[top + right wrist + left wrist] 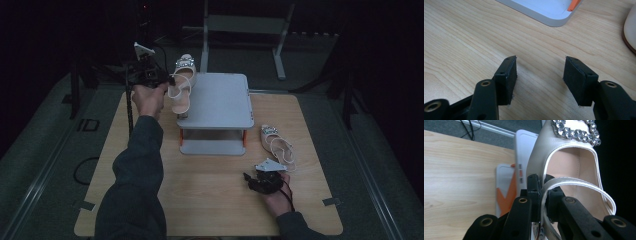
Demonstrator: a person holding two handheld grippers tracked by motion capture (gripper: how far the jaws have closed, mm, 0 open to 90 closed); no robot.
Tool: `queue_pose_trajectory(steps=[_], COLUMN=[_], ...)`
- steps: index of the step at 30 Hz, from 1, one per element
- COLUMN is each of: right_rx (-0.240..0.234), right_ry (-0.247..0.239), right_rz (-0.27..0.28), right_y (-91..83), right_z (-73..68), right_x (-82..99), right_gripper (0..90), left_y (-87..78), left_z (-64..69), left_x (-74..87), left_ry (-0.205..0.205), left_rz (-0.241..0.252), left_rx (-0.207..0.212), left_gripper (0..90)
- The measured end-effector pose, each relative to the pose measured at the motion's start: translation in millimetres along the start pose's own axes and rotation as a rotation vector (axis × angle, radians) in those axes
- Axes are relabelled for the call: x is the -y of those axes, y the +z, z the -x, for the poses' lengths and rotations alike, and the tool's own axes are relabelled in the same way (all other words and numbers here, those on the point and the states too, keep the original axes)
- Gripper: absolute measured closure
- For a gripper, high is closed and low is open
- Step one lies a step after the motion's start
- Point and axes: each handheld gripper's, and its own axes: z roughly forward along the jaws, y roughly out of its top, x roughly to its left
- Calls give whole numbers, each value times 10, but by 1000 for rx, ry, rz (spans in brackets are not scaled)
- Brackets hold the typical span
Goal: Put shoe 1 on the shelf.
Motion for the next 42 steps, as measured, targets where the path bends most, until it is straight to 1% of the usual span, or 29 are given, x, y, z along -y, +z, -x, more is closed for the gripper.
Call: queue_pose_trajectory(steps=[3,6,9,11,14,17,24,26,28,29,31,32,36,38,42], right_rx=[0,0,-1,-3,-3,-5,-4,-4,-4,-5,-4,-4,-5,-5,-4], right_ry=[2,0,3,4,4,7,6,5,9,9,9,8,11,12,12], right_rz=[1,3,2,2,3,4,7,6,7,7,7,7,7,7,7], right_y=[0,0,-1,-1,-2,-5,-7,-6,-7,-6,-7,-7,-12,-13,-13], right_z=[1,1,-1,2,7,10,19,18,19,21,20,20,24,24,24], right_x=[0,1,0,1,1,2,5,5,5,6,6,6,10,10,11], right_gripper=[440,440,440,440,440,440,440,440,440,440,440,440,439,440,440], left_y=[102,229,380,467,592,693,761,776,777,780,779,780,778,780,798], left_z=[96,165,216,260,310,322,347,384,412,430,451,461,447,427,397], left_x=[-29,-59,-86,-104,-115,-108,-127,-129,-133,-138,-147,-151,-163,-169,-175], left_ry=[2,-11,-9,-5,-2,-10,4,23,33,46,51,55,49,43,41], left_rz=[-12,-23,-60,-76,-101,-116,-124,-124,-122,-125,-121,-119,-115,-112,-113], left_rx=[-3,4,3,-12,-14,-22,-51,-75,-82,-87,-95,-106,-119,-114,-123], left_gripper=[847,847,847,847,847,847,844,842,841,841,842,842,841,840,839])
